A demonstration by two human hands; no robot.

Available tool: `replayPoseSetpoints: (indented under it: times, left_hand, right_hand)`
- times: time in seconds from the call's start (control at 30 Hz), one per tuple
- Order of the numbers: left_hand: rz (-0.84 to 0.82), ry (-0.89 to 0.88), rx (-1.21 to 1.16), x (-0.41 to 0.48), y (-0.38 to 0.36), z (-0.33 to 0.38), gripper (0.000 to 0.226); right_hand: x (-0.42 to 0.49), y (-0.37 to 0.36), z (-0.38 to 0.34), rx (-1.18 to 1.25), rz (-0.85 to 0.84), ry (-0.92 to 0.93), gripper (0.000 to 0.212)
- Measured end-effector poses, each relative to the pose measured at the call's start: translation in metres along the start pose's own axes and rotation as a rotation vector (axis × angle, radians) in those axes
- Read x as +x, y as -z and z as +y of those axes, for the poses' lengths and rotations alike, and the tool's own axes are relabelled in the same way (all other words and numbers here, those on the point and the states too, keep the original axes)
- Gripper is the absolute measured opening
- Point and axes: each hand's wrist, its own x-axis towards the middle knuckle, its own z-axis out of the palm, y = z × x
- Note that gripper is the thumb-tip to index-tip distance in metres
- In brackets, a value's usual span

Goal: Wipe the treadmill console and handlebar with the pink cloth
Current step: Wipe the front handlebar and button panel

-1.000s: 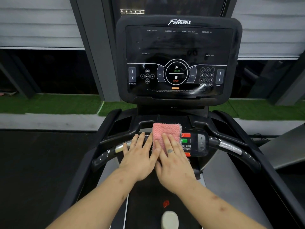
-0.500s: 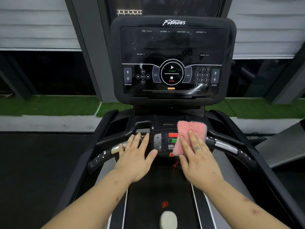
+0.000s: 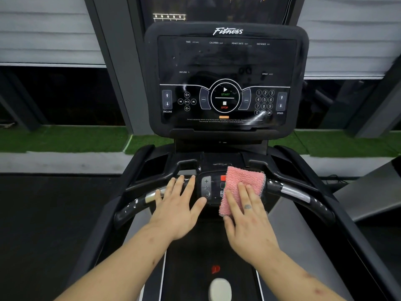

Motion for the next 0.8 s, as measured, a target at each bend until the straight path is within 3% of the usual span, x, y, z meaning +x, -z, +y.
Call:
replayPoseSetpoints:
  times: [0.37, 0.8]
  left_hand:
    - [0.004, -0.008, -0.011, 0.002, -0.003, -0.003, 0.075]
    - [0.011, 0.003, 0.007, 0.003, -0.004, -0.003, 0.074]
  right_hand:
    - [0.022, -0.003, -0.046, -0.018, 0.062, 0.122, 0.057]
    - [0.018, 0.013, 0.030, -0.025, 0.019, -0.045, 0.064]
